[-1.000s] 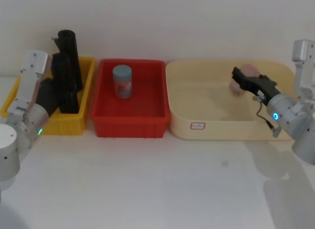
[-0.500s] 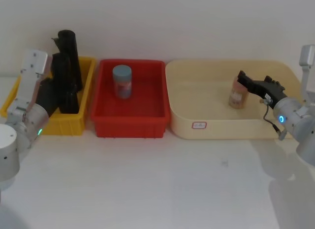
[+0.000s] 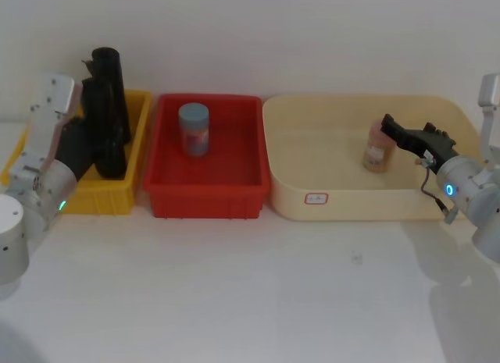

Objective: Pick up the garbage bag with the one hand and transfer it to the other hand.

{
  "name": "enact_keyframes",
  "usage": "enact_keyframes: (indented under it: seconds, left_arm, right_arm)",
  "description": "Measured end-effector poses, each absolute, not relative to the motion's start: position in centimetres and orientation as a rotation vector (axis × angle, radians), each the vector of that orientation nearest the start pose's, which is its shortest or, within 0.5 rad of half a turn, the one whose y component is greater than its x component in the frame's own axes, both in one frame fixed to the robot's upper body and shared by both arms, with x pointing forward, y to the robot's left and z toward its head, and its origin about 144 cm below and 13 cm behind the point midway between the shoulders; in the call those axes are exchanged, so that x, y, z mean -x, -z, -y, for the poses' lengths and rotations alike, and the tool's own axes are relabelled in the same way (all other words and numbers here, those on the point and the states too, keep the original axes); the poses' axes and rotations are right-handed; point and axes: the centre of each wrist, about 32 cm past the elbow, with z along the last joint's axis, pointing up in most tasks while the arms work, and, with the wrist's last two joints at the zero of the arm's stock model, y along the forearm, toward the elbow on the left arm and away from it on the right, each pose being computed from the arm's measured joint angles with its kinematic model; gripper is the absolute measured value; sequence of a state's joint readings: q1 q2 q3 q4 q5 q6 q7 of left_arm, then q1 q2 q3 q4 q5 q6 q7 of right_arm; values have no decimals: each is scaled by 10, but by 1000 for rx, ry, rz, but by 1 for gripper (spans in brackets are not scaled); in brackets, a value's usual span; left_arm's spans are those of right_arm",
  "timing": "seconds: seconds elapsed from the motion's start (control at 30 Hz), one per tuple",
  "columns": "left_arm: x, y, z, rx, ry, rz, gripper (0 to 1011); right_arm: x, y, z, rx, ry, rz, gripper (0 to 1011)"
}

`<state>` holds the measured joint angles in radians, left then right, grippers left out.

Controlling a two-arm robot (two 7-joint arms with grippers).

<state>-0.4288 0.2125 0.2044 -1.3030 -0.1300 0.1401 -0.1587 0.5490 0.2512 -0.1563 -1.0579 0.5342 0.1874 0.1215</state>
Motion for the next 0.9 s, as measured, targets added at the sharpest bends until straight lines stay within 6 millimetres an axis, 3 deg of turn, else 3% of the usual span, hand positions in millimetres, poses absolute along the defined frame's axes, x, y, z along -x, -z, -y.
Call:
enact_keyframes:
  seconds: [0.53,0.9]
  left_arm:
    - [-568,-1258,-247,-36,-1150,201,402]
    - [-575,-1283,-240,-32,-1040,241,402]
  right_arm:
    - [-605,-1201,298,-75,1411,-308,1001]
    - [-598,-1212,296,-131,1393,-214,1001]
